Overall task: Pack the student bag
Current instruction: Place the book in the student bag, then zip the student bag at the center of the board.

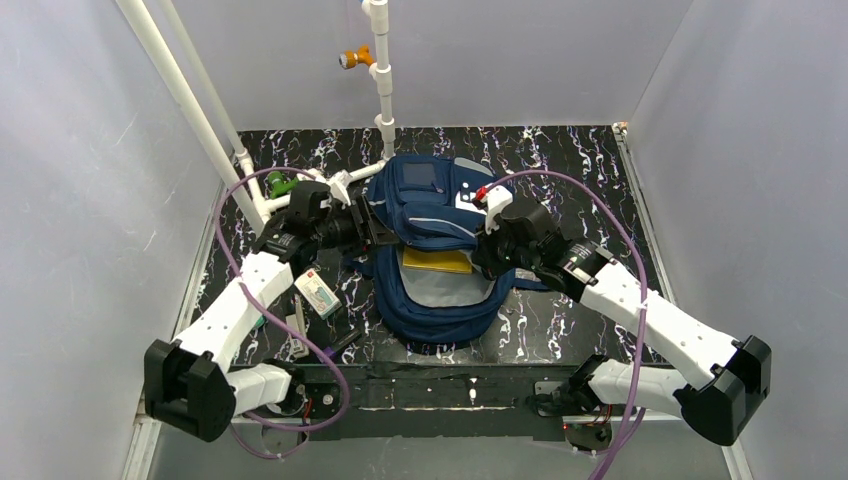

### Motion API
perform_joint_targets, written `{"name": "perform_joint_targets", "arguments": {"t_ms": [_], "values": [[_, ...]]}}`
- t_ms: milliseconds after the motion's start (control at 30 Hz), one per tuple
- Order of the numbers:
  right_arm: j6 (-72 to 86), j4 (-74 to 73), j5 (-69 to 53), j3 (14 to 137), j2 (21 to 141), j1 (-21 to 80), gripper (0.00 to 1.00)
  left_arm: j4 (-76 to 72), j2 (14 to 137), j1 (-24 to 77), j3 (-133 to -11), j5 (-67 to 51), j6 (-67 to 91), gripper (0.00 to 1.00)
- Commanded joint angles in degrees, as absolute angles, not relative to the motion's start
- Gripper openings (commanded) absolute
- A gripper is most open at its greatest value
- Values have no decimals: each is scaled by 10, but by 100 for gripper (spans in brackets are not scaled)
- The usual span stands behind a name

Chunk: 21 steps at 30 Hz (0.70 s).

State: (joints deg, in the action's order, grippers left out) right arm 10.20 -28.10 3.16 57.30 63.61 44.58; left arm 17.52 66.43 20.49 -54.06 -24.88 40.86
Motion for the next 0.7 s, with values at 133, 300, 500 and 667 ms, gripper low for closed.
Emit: {"name": "perform_joint_targets", "arguments": {"t_ms": [133, 300, 500, 667], "values": [[133, -313, 77, 563, 597, 435, 8, 167, 714, 200, -563, -340, 253, 35], [124, -313, 77, 567, 601, 436, 8, 212, 665, 225, -547, -212, 118, 42], [116, -307, 72, 564, 604, 435, 8, 25, 567, 235, -433, -202, -47, 64], [114, -309, 65, 568, 603, 435, 7, -6, 641, 235, -467, -278, -140, 73]]}}
